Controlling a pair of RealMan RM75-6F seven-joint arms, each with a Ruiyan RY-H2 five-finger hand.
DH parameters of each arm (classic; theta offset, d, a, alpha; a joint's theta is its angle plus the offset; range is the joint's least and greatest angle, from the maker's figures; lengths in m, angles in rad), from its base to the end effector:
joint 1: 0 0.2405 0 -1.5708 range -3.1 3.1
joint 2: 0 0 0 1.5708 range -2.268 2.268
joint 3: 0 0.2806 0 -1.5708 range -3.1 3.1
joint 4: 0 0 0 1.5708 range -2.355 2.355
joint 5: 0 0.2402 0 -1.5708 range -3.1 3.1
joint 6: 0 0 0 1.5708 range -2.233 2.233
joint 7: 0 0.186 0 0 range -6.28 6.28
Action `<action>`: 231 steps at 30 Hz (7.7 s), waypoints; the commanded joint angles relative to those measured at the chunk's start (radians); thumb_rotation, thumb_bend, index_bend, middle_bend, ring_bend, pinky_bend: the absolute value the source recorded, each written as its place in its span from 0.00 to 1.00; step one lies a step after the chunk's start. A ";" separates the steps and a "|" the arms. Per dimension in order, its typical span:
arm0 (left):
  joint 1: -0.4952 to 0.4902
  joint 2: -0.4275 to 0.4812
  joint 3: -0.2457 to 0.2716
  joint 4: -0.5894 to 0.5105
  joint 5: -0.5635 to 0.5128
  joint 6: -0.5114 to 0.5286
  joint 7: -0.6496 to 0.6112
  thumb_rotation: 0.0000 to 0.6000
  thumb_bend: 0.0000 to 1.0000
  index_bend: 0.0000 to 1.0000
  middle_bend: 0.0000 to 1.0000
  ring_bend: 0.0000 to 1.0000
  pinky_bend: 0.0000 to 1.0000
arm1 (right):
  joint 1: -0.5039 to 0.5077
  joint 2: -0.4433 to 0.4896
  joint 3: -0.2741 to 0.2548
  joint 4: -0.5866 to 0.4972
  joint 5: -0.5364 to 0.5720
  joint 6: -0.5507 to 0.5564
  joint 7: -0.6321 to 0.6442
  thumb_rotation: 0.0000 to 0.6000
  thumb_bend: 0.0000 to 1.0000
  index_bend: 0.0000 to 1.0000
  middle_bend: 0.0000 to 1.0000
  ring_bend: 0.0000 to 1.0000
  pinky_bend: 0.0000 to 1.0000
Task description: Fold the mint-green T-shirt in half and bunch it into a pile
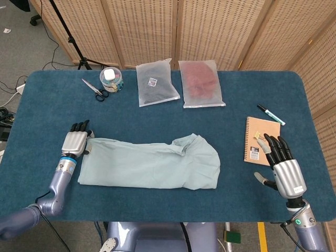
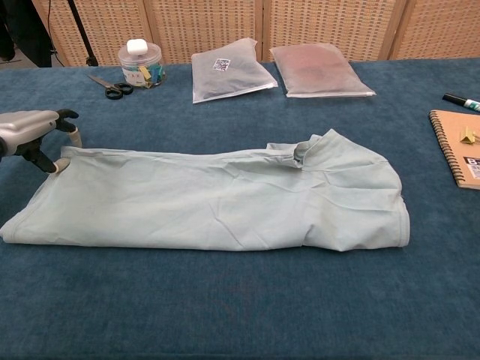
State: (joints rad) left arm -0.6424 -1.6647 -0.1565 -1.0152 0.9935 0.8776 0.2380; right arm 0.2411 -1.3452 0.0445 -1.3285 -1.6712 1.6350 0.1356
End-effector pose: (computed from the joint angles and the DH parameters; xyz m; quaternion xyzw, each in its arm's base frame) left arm -0.3138 0.4341 -0.0507 -0.6686 -0.4400 -0.2614 0.5395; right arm -0.3011 -0.2744 0.0994 0.6239 -0.2884 0.5224 0.5046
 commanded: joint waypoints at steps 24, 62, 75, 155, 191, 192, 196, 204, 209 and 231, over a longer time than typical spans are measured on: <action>0.017 0.016 -0.028 0.049 0.013 0.010 0.024 1.00 0.56 0.78 0.00 0.00 0.00 | -0.007 0.000 0.011 0.001 -0.011 -0.007 0.013 1.00 0.09 0.00 0.00 0.00 0.00; 0.061 0.245 -0.010 0.188 0.280 -0.049 -0.513 1.00 0.61 0.80 0.00 0.00 0.00 | -0.013 0.012 0.017 -0.018 -0.019 -0.010 0.023 1.00 0.09 0.00 0.00 0.00 0.00; 0.037 0.391 -0.044 -0.321 0.319 0.096 -0.284 1.00 0.61 0.80 0.00 0.00 0.00 | -0.016 0.026 0.023 -0.024 -0.014 -0.007 0.048 1.00 0.09 0.00 0.00 0.00 0.00; -0.213 0.096 -0.029 -0.251 0.301 0.079 -0.188 1.00 0.08 0.00 0.00 0.00 0.00 | -0.014 0.043 0.037 -0.029 0.013 -0.035 0.089 1.00 0.09 0.00 0.00 0.00 0.00; -0.054 0.063 0.241 0.019 0.734 0.306 -0.282 1.00 0.25 0.29 0.00 0.00 0.00 | -0.018 0.041 0.034 -0.041 0.003 -0.029 0.069 1.00 0.10 0.00 0.00 0.00 0.00; -0.054 0.050 0.239 0.034 0.735 0.308 -0.275 1.00 0.25 0.30 0.00 0.00 0.00 | -0.018 0.041 0.034 -0.041 0.003 -0.029 0.068 1.00 0.11 0.00 0.00 0.00 0.00; -0.057 0.019 0.243 0.067 0.744 0.307 -0.273 1.00 0.25 0.33 0.00 0.00 0.00 | -0.018 0.041 0.034 -0.042 0.005 -0.030 0.067 1.00 0.13 0.00 0.00 0.00 0.00; -0.056 -0.005 0.244 0.094 0.751 0.318 -0.263 1.00 0.31 0.50 0.00 0.00 0.00 | -0.018 0.043 0.036 -0.042 0.007 -0.030 0.072 1.00 0.13 0.00 0.00 0.00 0.00; -0.054 -0.007 0.243 0.107 0.757 0.338 -0.256 1.00 0.35 0.61 0.00 0.00 0.00 | -0.019 0.044 0.037 -0.042 0.006 -0.028 0.071 1.00 0.13 0.00 0.00 0.00 0.00; -0.090 -0.017 0.218 0.091 0.800 0.393 -0.142 1.00 0.39 0.70 0.00 0.00 0.00 | -0.021 0.044 0.036 -0.047 0.006 -0.029 0.061 1.00 0.13 0.00 0.00 0.00 0.00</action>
State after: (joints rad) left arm -0.7271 -1.6803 0.0632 -0.9175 1.7881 1.2709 0.0845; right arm 0.2202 -1.3014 0.0801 -1.3758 -1.6652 1.6054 0.1963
